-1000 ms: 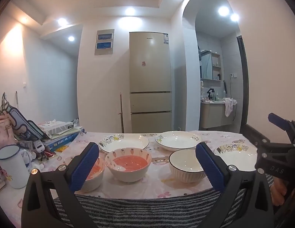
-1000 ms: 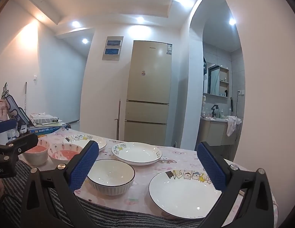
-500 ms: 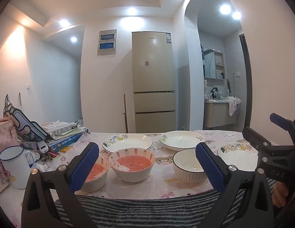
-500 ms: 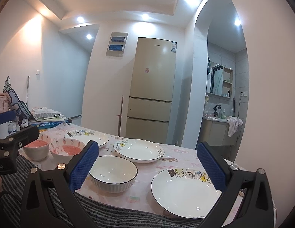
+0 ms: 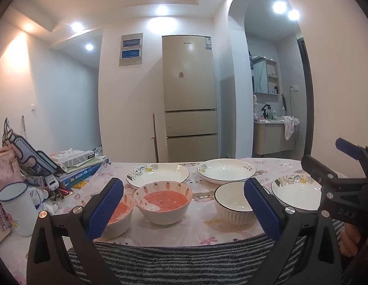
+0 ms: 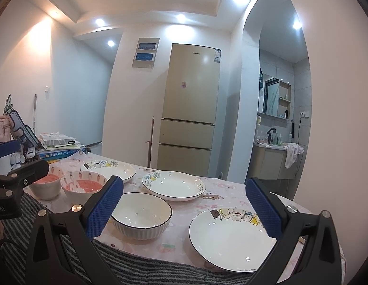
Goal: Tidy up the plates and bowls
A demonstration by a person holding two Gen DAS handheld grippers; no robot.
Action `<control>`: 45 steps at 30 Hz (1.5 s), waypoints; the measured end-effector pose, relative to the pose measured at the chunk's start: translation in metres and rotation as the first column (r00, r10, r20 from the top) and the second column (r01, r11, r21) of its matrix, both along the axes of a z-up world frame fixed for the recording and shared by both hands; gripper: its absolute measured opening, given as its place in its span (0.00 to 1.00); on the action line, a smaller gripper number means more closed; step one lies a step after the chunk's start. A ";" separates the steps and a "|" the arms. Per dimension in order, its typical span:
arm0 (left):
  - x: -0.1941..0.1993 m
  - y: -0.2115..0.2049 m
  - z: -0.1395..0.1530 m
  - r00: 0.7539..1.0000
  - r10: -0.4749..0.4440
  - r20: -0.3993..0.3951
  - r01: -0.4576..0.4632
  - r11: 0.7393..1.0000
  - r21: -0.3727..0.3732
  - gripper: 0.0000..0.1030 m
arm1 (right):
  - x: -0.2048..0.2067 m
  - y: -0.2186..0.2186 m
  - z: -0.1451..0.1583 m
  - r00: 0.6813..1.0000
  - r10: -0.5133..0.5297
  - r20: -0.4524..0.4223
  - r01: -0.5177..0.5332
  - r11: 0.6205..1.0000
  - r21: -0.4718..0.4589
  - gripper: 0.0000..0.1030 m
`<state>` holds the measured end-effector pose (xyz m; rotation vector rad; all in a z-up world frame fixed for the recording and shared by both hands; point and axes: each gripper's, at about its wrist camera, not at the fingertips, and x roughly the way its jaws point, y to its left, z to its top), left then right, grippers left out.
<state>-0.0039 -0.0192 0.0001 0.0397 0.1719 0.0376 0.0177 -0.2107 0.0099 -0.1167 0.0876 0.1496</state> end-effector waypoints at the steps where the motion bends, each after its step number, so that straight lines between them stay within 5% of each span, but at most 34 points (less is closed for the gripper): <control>1: 0.000 -0.003 0.000 1.000 0.002 0.001 -0.002 1.000 0.016 1.00 | 0.000 -0.001 0.000 1.000 -0.001 0.000 0.001 1.000 0.004 1.00; 5: -0.005 -0.013 -0.001 1.000 0.008 0.020 -0.009 0.998 0.069 1.00 | 0.001 -0.001 -0.001 1.000 0.000 -0.010 0.000 1.000 0.005 1.00; 16: -0.015 -0.011 0.001 0.998 0.003 0.064 -0.007 0.998 0.062 1.00 | 0.001 0.000 0.000 1.000 0.000 -0.009 0.000 1.000 0.005 1.00; 29: -0.024 0.016 0.007 0.995 0.028 0.095 -0.021 0.997 -0.075 1.00 | 0.001 0.000 0.000 1.000 0.000 -0.009 0.000 1.000 0.004 1.00; 45: -0.020 0.019 0.006 0.996 0.055 0.076 -0.048 0.995 -0.091 1.00 | 0.001 0.003 -0.001 1.000 -0.005 -0.009 0.005 1.000 -0.012 1.00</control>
